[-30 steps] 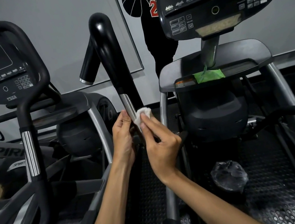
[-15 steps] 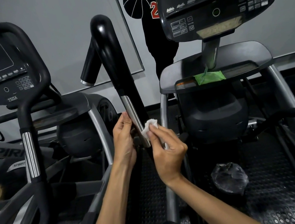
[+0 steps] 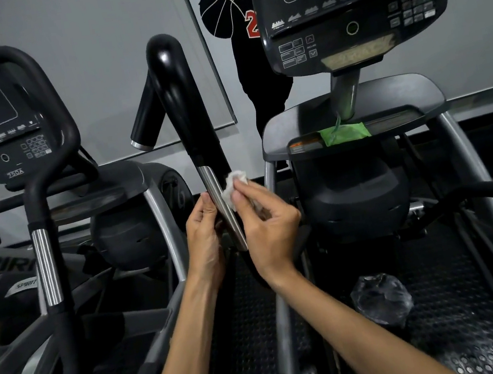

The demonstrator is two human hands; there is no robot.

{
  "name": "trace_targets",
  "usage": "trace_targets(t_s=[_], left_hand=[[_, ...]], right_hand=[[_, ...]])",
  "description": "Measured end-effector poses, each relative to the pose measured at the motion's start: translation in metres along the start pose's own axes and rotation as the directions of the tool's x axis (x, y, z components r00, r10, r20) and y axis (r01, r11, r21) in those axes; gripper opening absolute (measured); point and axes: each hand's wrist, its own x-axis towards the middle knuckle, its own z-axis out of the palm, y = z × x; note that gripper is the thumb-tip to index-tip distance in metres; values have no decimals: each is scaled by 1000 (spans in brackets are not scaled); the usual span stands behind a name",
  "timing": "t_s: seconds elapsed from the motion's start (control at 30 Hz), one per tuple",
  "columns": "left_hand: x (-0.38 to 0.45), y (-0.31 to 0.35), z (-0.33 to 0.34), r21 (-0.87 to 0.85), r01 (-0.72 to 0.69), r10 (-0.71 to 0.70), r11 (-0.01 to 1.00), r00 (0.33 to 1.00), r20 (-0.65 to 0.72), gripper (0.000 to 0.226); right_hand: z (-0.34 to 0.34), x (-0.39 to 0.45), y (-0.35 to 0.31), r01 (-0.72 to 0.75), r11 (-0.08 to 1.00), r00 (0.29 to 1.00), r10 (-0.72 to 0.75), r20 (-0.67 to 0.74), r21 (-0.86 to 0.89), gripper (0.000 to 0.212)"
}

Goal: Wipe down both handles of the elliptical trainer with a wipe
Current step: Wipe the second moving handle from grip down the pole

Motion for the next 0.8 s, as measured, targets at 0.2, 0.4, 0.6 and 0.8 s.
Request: trace_targets(t_s=[0.2,0.4,0.6,0.8], left_hand=[[-1,2,1,6,-13,13,1000,1000,-22,32],[0,0,-2,48,-31,32,998,999,-18,27],[4,-3,-6,124,-57,61,991,998,-21,26],[-1,-3,1,66,-32,35,997,998,-43,42]], right_hand=[[-17,11,21,-269,959,959,258,119,89,19],[-15,18,19,-347,916,934,319,158,203,18],[-26,24,25,-481,859,854,414,317,176,21],[-19,36,31,-591,774,769,457,447,227,25]])
